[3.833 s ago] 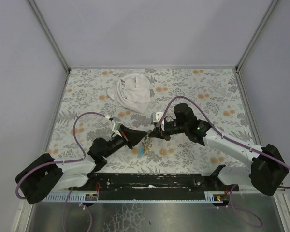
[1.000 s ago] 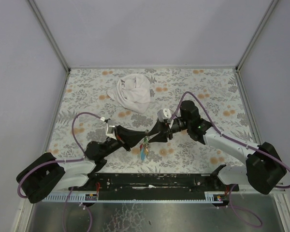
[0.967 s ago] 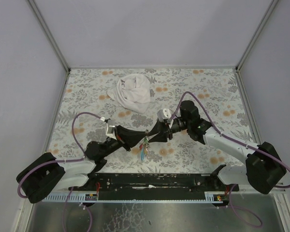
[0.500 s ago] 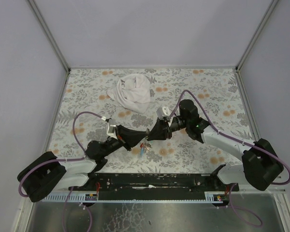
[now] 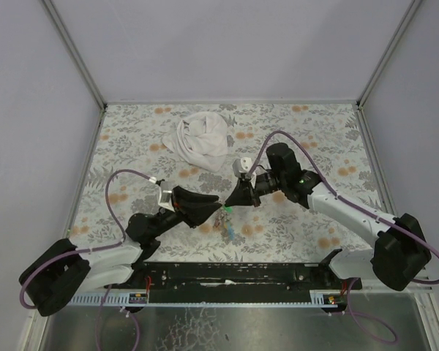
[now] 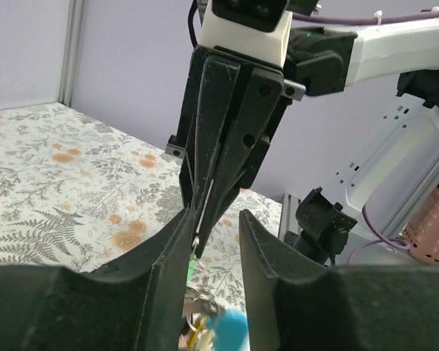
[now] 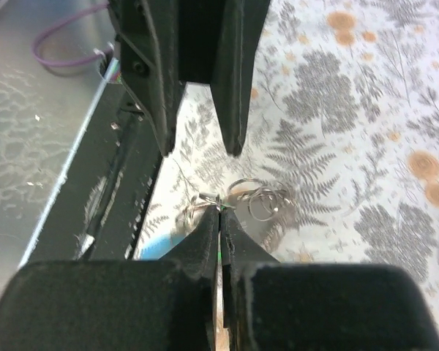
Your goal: Put the keys on the keyring
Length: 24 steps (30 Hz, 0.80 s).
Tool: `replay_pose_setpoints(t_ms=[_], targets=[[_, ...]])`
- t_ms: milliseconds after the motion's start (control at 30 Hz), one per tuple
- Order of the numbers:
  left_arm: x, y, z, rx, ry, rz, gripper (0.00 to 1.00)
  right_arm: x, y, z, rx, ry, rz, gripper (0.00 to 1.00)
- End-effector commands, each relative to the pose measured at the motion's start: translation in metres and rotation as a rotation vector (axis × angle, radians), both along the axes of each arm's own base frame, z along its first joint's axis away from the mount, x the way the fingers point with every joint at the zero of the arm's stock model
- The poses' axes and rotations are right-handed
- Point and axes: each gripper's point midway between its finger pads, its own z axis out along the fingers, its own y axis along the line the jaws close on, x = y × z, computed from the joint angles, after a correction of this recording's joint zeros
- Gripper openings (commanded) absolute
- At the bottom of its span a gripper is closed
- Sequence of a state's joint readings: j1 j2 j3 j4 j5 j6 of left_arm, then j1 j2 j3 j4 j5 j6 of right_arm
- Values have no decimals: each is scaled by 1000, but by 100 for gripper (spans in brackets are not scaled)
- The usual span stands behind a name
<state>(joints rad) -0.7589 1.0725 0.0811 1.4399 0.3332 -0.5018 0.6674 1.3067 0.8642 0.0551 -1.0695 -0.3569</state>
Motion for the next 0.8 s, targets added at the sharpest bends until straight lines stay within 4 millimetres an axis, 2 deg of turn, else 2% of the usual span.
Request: replay_pose_setpoints(t_ms=[0, 200, 433, 600, 767], targets=[[6, 4, -7, 99, -57, 40, 34, 5, -16, 13, -119, -81, -41, 0], [14, 4, -11, 229, -83, 45, 44, 11, -17, 15, -180, -74, -40, 0], [11, -10, -18, 229, -17, -46, 46, 16, -15, 19, -193, -43, -85, 0], [15, -10, -28, 231, 56, -35, 47, 19, -12, 21, -199, -33, -138, 0], [14, -16, -28, 231, 62, -28, 47, 21, -9, 21, -222, -21, -182, 0]])
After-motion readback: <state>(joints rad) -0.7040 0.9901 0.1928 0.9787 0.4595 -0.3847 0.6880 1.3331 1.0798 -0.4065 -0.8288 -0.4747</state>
